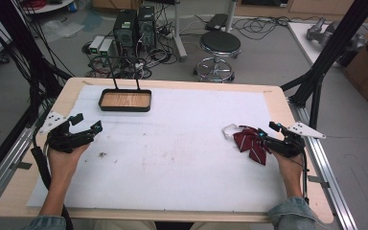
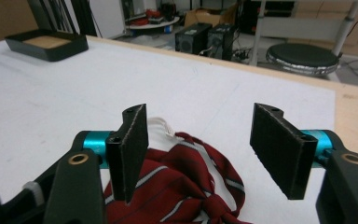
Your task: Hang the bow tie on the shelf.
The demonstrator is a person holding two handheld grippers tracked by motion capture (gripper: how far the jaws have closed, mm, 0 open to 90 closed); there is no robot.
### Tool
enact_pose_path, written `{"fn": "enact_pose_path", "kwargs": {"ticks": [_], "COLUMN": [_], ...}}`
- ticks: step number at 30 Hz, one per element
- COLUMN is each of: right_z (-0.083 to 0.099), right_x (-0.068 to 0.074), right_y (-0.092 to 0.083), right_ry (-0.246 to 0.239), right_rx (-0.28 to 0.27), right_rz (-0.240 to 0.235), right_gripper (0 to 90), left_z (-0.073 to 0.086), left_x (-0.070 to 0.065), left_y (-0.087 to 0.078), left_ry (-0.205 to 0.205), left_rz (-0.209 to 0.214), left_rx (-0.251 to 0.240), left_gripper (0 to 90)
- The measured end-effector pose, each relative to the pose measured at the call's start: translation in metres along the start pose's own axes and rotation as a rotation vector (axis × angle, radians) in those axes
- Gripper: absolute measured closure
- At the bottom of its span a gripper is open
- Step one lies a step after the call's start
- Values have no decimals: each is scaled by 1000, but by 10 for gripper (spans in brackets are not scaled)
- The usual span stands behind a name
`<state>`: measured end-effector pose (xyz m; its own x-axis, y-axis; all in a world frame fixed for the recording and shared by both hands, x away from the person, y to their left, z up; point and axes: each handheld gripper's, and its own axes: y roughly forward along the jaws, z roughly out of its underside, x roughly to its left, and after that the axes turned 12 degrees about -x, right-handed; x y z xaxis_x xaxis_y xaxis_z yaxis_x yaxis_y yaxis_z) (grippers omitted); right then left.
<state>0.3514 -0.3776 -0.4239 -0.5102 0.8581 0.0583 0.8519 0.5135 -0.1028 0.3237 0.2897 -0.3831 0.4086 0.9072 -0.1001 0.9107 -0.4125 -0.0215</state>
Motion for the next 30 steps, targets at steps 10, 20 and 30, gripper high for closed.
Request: {"fn": "enact_pose_path", "kwargs": {"ticks": [10, 20, 30], "right_z": [13, 20, 20], "right_x": [-6, -7, -8], "right_y": [12, 24, 29], "right_ry": [6, -7, -10], "right_rx": [77, 173, 242], "right_rz": [-21, -44, -13], "right_gripper": [454, 509, 527], "left_z": [0, -1, 0], "left_x": [0, -1, -2], "left_y": [0, 0, 1], "left_ry": [0, -3, -6], "left_rz": [3, 3, 7], "left_rx": [-4, -5, -6], "left_gripper": [200, 200, 200]}}
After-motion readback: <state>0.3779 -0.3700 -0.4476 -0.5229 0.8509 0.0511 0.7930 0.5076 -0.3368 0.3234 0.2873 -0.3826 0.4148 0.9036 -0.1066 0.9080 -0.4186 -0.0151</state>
